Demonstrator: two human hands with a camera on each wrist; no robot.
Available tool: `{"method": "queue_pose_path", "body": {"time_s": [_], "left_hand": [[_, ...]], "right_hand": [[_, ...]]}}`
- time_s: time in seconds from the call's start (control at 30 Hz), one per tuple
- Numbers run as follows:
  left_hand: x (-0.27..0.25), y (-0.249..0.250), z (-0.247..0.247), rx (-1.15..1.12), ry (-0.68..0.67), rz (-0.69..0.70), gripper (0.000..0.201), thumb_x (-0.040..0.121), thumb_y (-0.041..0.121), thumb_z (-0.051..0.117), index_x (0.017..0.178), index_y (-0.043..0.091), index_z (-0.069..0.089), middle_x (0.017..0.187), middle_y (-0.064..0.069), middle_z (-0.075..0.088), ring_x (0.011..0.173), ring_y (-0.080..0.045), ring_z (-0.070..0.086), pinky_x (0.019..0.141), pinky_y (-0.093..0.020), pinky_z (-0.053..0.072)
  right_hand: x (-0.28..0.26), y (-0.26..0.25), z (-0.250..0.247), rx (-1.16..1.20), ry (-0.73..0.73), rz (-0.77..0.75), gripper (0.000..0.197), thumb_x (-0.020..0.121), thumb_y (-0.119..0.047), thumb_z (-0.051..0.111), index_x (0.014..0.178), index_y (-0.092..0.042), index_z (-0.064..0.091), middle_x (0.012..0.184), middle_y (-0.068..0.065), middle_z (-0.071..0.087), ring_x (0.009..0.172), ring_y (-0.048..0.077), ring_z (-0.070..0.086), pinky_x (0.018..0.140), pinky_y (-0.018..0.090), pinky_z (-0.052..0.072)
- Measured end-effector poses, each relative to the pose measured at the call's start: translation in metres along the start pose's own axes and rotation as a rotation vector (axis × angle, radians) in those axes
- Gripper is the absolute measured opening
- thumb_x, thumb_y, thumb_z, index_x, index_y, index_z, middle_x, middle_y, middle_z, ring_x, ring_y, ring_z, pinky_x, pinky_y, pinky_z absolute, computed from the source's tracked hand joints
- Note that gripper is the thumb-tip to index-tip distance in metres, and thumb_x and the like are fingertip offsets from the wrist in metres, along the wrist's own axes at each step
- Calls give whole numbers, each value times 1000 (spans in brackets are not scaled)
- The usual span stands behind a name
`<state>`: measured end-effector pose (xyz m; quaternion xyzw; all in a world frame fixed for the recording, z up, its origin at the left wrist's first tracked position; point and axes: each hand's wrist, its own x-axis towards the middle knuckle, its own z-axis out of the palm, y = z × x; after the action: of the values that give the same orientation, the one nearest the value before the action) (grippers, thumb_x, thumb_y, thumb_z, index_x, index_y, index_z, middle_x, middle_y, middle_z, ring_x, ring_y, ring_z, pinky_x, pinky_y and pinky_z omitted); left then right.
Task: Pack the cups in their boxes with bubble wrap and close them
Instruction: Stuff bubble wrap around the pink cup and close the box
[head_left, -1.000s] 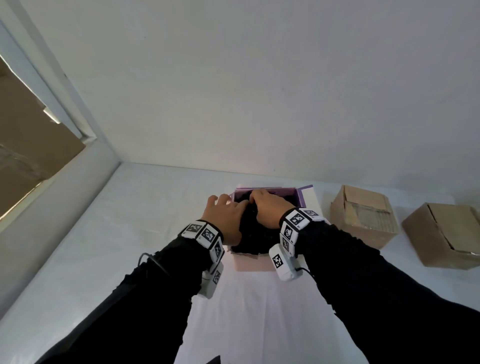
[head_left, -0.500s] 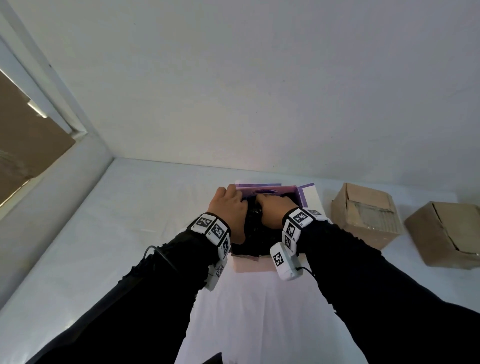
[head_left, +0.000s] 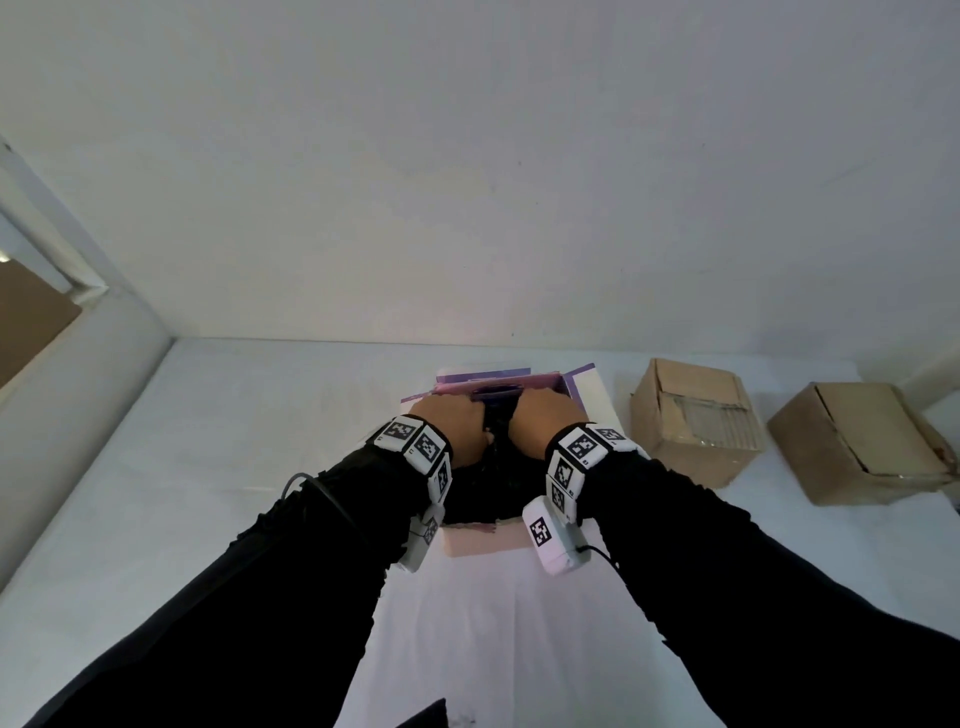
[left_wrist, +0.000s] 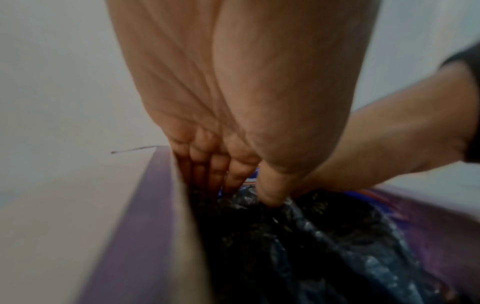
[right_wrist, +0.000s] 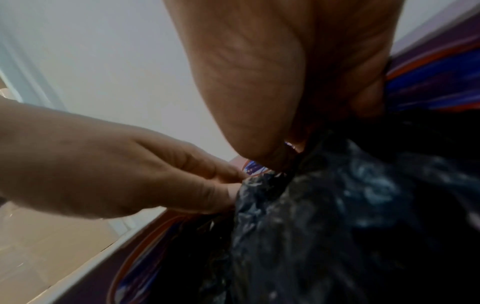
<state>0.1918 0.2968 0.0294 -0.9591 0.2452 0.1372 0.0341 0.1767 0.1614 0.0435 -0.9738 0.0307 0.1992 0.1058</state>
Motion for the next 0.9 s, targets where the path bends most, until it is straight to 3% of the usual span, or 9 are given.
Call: {"method": "queue_pose_path", "body": {"time_s": [0.13,0.2,0.27,0.37,0.43,0.57,0.67,0.8,0.9], "left_hand": [[4,0,6,53,-125,-29,52,91,48,39,134,21,49,138,-8,52,128,-29,41,106,-38,29],[4,0,7,21,-174,-68,56,87,51,38,135,23,46,142,-10,47,131,-30,33,108,-39,23],[2,0,6,-36,-201,-113,64,83,56,41,139,25,40,145,-16,38,133,-34,30,110,-42,23],[-1,1,3,-91,-226,-140,72,79,58,45,144,29,30,146,-20,31,135,-37,26,111,-44,23],[-1,0,3,-78,-224,-112,72,79,54,46,144,29,29,146,-19,33,135,-36,26,111,-43,23],[-5,-8,3,13,-96,47,58,78,43,58,129,18,45,128,-8,56,119,-28,48,102,-36,35],[-10,-10,2,39,-22,118,56,76,39,64,125,18,48,122,-4,61,111,-25,57,96,-36,43],[-20,-5,3,129,64,102,49,79,35,59,124,18,50,122,-4,59,113,-27,51,97,-36,39],[-42,-1,0,249,213,-12,30,77,25,54,107,19,57,113,-4,54,112,-29,43,93,-40,29]], "right_hand": [[5,-3,8,9,-53,31,38,92,-23,39,119,-5,59,126,17,59,114,33,54,93,36,44],[7,-3,9,-1,-74,32,38,93,-24,38,119,-5,59,126,16,59,113,31,55,92,34,43],[9,0,11,35,-91,55,42,91,-28,41,126,-8,52,130,18,55,116,32,53,91,34,42],[10,3,16,51,-103,105,58,87,-37,41,140,-16,36,142,23,38,126,37,42,102,43,37],[9,1,18,33,-63,80,56,88,-38,43,138,-15,39,141,22,39,126,37,42,102,44,38],[6,2,15,16,125,-131,43,88,-22,50,129,-11,45,134,14,50,120,32,46,96,43,44],[6,5,15,-107,14,-202,39,91,-19,42,129,-21,50,132,9,54,121,31,47,100,45,38],[6,3,13,-152,-3,-162,33,91,-16,41,118,-20,61,121,7,63,111,29,57,91,37,44],[1,7,6,-136,203,-230,26,85,-15,52,110,-12,58,113,9,61,105,29,57,83,38,49]]}}
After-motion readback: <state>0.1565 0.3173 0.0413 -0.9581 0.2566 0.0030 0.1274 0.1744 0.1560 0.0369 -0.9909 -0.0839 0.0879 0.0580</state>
